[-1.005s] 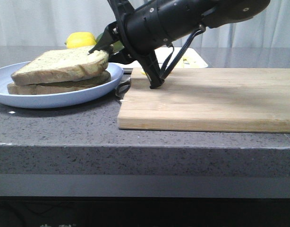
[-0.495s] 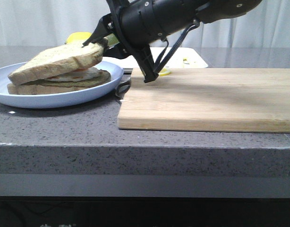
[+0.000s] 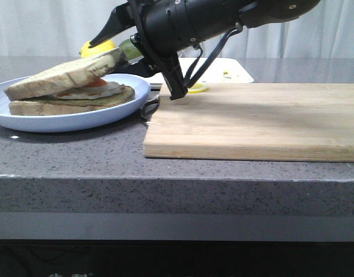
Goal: Place bread and move sandwich to tray
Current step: 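Carry the bread over the egg toast and lower it on top, then open the right gripper and withdraw it from the sandwich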
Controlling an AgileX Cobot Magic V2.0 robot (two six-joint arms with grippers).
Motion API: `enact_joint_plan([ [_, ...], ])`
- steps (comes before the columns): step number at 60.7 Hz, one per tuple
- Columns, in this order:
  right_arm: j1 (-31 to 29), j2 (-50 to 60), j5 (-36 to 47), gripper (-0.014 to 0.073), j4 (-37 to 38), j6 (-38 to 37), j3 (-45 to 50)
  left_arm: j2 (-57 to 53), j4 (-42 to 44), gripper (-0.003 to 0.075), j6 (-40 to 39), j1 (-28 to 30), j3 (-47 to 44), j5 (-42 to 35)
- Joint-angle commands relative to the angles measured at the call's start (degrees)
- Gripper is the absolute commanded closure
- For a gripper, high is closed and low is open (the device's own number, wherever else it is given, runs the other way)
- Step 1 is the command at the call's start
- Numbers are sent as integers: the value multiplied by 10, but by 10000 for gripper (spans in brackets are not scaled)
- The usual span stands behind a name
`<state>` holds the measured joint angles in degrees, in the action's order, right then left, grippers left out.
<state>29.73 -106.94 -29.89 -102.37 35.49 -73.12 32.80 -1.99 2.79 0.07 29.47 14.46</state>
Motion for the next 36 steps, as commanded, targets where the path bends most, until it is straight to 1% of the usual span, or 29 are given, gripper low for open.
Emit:
enact_joint_plan([
  [1,-15,44,-44,254,9,8,-14,4,-2,132,-3,1,20,-45],
  [9,-58,78,-48,255,45,8,19,4,-2,132,-3,1,20,-45],
  [13,-92,97,-54,256,64,8,46,4,-2,132,-3,1,20,-45],
  [22,-172,146,-115,256,124,8,87,4,-2,132,-3,1,20,-45],
  [26,-207,173,-153,265,167,8,91,4,-2,132,-3,1,20,-45],
  [29,-233,201,-173,290,207,8,89,4,-2,132,-3,1,20,-45],
  [33,-261,238,-191,348,276,8,79,4,-2,132,-3,1,20,-45],
  [36,-280,267,-200,396,347,3,64,4,-2,132,-3,1,20,-45],
])
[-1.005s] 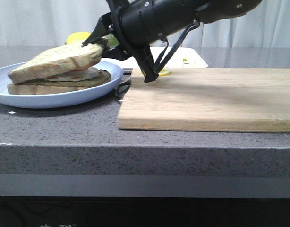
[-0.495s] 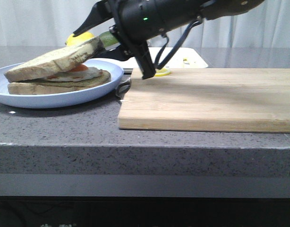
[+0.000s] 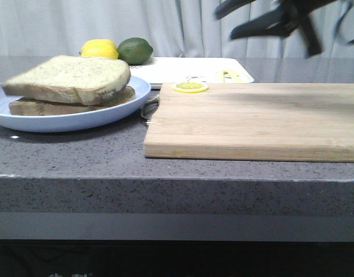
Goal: Place bread and move sandwich to tray
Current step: 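Open the right gripper and withdraw it from the sandwich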
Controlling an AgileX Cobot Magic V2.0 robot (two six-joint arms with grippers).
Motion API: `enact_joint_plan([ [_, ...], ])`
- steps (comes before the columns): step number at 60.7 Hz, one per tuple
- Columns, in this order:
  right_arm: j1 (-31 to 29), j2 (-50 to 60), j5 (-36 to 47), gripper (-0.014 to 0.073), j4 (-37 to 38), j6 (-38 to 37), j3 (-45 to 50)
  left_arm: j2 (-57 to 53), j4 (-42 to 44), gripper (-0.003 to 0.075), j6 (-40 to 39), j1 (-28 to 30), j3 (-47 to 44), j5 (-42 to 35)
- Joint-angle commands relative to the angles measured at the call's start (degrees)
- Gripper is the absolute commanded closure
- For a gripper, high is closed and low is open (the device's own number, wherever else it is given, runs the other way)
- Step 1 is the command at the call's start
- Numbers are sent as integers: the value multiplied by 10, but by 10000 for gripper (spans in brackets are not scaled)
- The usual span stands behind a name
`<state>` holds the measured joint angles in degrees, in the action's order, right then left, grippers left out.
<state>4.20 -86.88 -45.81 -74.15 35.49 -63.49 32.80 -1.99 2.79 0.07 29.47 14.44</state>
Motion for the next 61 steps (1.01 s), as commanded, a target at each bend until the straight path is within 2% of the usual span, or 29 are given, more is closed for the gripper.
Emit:
enact_joint_plan([
  [1,-29,78,-45,418,84,-7,-36,4,-2,132,-3,1,20,-45],
  [13,-66,161,-80,671,347,-119,-106,4,-2,132,-3,1,20,-45],
  [25,-58,225,-90,653,539,-215,-117,4,-2,132,-3,1,20,-45],
  [33,-32,301,-7,653,654,-241,-55,4,-2,132,-3,1,20,-45],
  [50,-16,526,200,653,647,-243,203,5,-2,132,-3,1,20,-45],
  [61,-16,674,274,653,629,-243,347,5,-2,132,-3,1,20,-45],
])
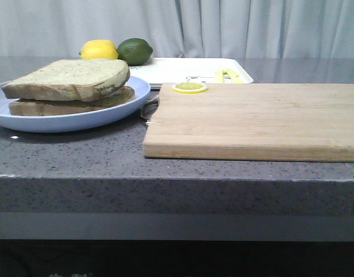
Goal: Place bread and move sandwich to tray
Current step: 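Open the right gripper and withdraw it from the sandwich, then grasp the rim of the blue plate with the left gripper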
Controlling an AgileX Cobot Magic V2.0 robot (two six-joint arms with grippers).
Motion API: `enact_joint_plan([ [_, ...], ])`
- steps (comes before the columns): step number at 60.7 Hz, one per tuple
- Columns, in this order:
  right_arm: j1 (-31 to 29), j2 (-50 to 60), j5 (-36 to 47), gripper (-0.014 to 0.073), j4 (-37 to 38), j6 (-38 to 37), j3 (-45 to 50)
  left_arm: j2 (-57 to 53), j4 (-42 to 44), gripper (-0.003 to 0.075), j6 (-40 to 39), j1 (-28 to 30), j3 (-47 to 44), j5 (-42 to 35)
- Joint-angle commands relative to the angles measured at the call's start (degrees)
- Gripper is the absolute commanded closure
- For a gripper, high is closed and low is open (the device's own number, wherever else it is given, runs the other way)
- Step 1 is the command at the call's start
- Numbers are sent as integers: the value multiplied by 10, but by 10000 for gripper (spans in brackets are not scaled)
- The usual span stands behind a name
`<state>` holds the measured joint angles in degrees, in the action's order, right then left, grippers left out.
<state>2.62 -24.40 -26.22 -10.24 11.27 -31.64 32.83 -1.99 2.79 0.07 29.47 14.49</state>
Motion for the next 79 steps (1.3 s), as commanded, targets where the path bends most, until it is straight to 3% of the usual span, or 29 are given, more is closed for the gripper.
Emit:
enact_joint_plan([
  [1,0,60,80,653,-10,-1,41,4,-2,132,-3,1,20,-45],
  [10,0,134,96,653,-11,-1,104,11,-46,132,-3,1,25,-38],
  [18,0,138,114,653,-11,-1,110,67,-53,132,-3,1,77,11],
  [29,0,138,117,653,-12,-1,110,208,-57,132,20,-3,201,97],
  [53,0,138,114,653,-12,-1,110,484,-57,132,78,-73,418,227],
  [79,0,138,114,653,-12,-1,110,591,-55,132,78,-72,463,226],
])
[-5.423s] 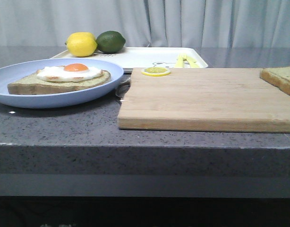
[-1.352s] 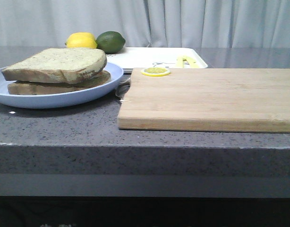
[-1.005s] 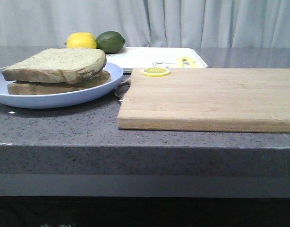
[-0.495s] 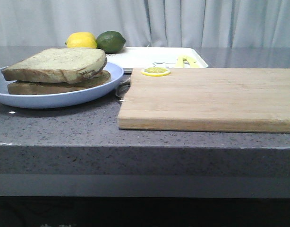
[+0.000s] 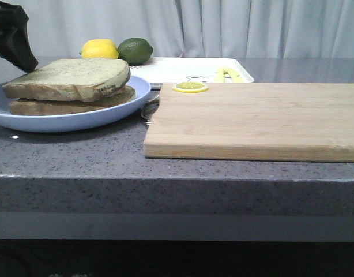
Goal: Place bread and move sandwich to tray
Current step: 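Grasp the rim of the blue plate with the left gripper, then lift the blue plate with the sandwich toward the white tray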
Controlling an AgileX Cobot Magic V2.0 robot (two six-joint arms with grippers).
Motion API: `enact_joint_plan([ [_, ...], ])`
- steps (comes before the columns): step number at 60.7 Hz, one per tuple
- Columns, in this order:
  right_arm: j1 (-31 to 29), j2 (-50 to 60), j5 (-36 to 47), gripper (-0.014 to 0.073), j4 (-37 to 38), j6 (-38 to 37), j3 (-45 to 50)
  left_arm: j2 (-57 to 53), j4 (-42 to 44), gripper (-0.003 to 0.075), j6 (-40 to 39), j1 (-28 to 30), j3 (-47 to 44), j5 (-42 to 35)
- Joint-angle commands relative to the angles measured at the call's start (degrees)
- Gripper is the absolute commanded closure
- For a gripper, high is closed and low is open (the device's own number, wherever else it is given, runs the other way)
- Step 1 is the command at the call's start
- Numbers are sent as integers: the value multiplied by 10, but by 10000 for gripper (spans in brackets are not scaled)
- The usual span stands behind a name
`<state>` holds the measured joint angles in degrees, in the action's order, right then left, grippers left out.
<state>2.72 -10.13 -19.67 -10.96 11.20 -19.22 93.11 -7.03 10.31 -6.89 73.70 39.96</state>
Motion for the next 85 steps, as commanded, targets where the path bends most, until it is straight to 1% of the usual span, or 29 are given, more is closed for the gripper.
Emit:
enact_joint_plan([
  [1,-1,-5,48,653,-5,0,-14,-9,-5,132,2,-2,21,-29],
  [9,-1,-5,48,653,-5,0,-14,8,-17,143,2,-3,21,-23],
  [14,-1,-5,48,653,-5,0,-14,17,-22,200,2,-3,21,-17],
  [20,-1,-5,48,653,-5,0,-14,27,-22,307,2,-3,21,-12],
  [33,-1,-5,48,653,-5,0,-14,41,-28,475,2,-3,21,4],
  [36,-1,-5,48,653,-5,0,-14,41,-29,528,2,-3,21,4],
  [45,-1,-5,48,653,-5,0,-14,41,-29,742,2,-3,21,5],
  [52,-1,-5,49,653,-5,0,-14,40,-29,739,2,1,21,6],
  [56,-1,-5,49,653,-5,0,-14,35,-43,739,2,7,21,6],
  [62,-1,-5,49,653,-5,0,-14,20,-87,739,4,25,21,6],
  [66,-1,-5,49,653,-5,0,-14,8,-136,739,22,42,28,17],
  [74,-1,-5,49,653,-5,0,-14,1,-242,739,73,76,73,82],
  [79,-1,-5,48,653,-6,0,-14,1,-272,739,87,81,104,104],
  [85,-1,-5,49,653,-9,0,-14,3,-291,739,87,77,146,104],
])
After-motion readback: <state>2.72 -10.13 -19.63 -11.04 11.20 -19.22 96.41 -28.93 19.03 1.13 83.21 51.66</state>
